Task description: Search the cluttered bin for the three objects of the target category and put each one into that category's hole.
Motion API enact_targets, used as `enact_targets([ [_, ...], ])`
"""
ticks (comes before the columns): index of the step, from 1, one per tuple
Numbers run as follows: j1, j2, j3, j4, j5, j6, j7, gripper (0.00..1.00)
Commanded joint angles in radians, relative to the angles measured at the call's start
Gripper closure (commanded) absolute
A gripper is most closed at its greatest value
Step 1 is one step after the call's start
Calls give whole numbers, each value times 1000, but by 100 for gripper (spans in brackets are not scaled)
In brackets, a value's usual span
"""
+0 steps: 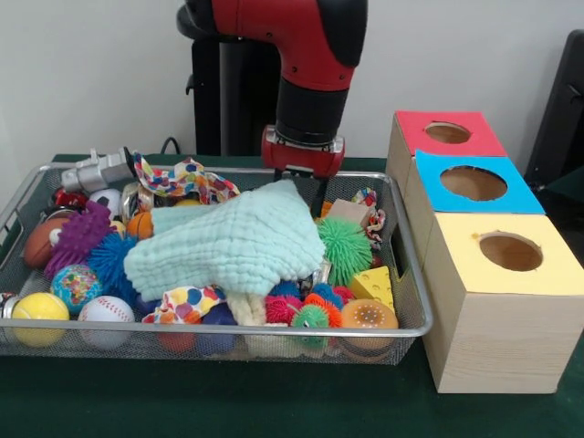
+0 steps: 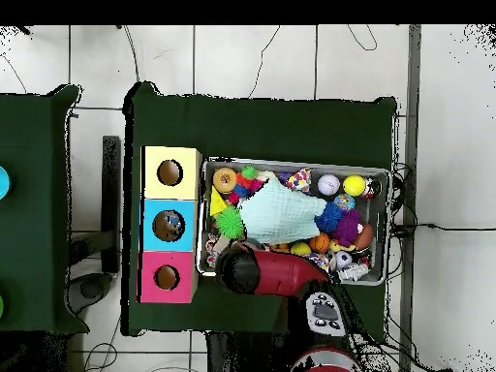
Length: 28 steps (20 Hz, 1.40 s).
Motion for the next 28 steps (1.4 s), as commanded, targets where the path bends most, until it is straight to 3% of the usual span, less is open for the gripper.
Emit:
enact_targets([
  [1, -91, 121, 191, -9, 86, -110, 216, 0],
  [6, -165, 198, 276, -31, 86, -170, 199, 0],
  [8, -151, 221, 260, -57, 75, -193, 193, 0],
  [10, -100, 227, 192, -97, 69, -168, 171, 0],
  [16, 25, 172, -9, -159, 77, 107, 123, 0],
  [20, 53, 104, -56, -171, 68, 261, 104, 0],
  [25, 97, 56, -129, -254, 13, 468, 51, 0],
  [28, 109, 52, -150, -288, -15, 521, 41, 0],
])
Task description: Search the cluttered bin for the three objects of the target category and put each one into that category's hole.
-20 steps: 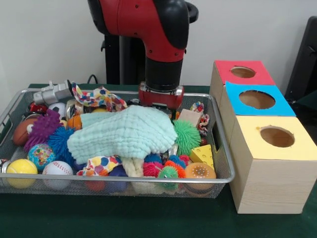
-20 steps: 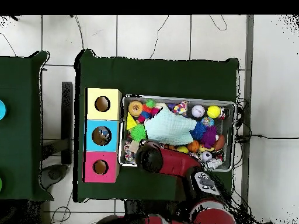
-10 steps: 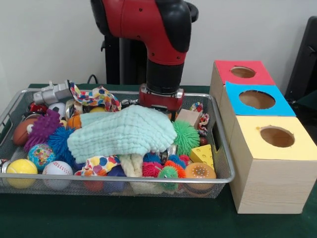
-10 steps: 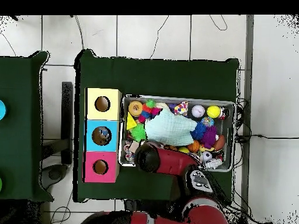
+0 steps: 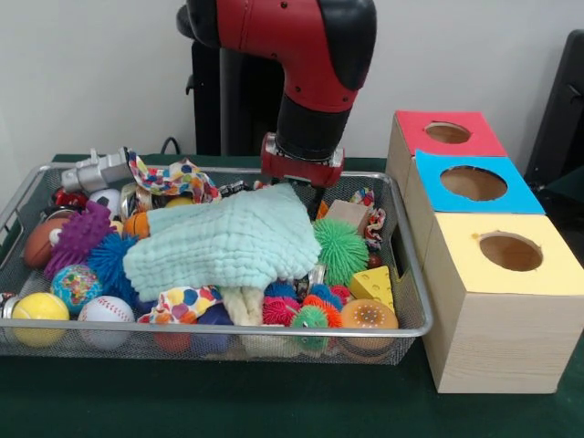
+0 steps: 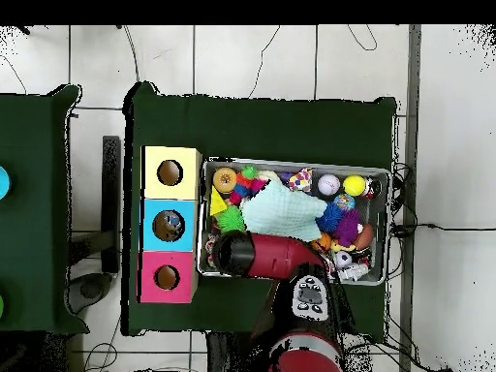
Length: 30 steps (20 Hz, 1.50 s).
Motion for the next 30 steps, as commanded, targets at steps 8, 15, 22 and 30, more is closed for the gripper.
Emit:
enact_targets([
  [8, 37, -17, -91, -186, -137, 365, 6, 0],
  [15, 36, -1, -120, -232, -268, 275, -33, 0],
  [22, 20, 47, -134, -280, -385, 72, 45, 0],
  [30, 19, 94, -166, -319, -443, 81, 50, 0],
])
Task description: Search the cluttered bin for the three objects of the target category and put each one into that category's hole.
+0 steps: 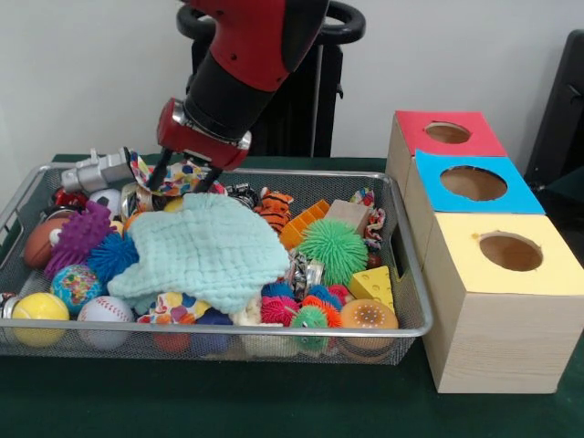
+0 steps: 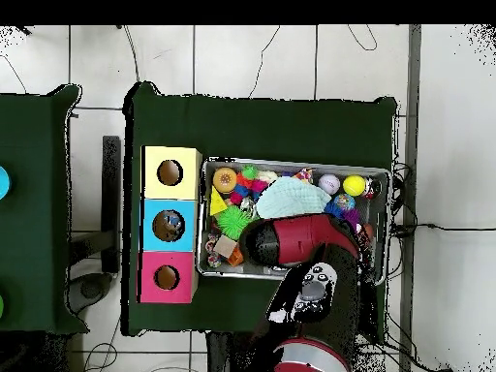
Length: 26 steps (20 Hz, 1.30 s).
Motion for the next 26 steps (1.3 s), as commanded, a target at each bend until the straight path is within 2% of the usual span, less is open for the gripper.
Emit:
enact_targets([
  [1, -19, 84, 8, -91, -91, -22, 37, 0],
  [12, -73, 120, 27, -89, -122, -11, 21, 0],
  [16, -102, 117, 32, -32, -133, -30, 19, 0],
  [20, -138, 80, 56, 48, -128, -14, -11, 0],
  [22, -150, 67, 55, 82, -143, -44, -12, 0],
  [26, -204, 56, 82, 133, -194, -177, -18, 0],
])
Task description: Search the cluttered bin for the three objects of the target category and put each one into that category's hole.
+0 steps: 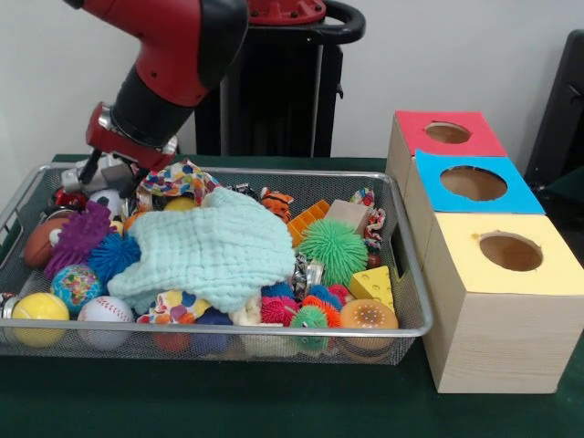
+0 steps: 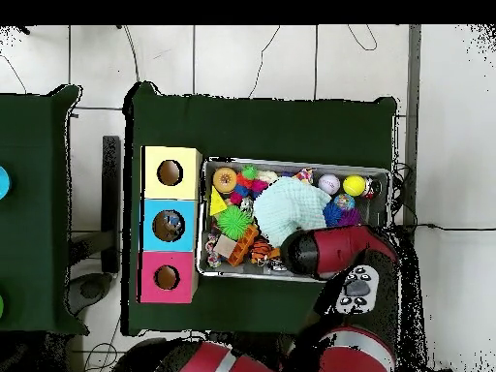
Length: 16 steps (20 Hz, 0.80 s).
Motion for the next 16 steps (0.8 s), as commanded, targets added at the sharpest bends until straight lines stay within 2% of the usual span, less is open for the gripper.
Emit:
enact_targets([
  [1, -122, -10, 139, 168, -109, -232, -29, 0],
  [7, -194, 71, 174, 161, -213, -461, 11, 0],
  [12, -220, 135, 179, 137, -273, -643, 46, 0],
  [16, -303, 150, 274, 140, -339, -684, 56, 0],
])
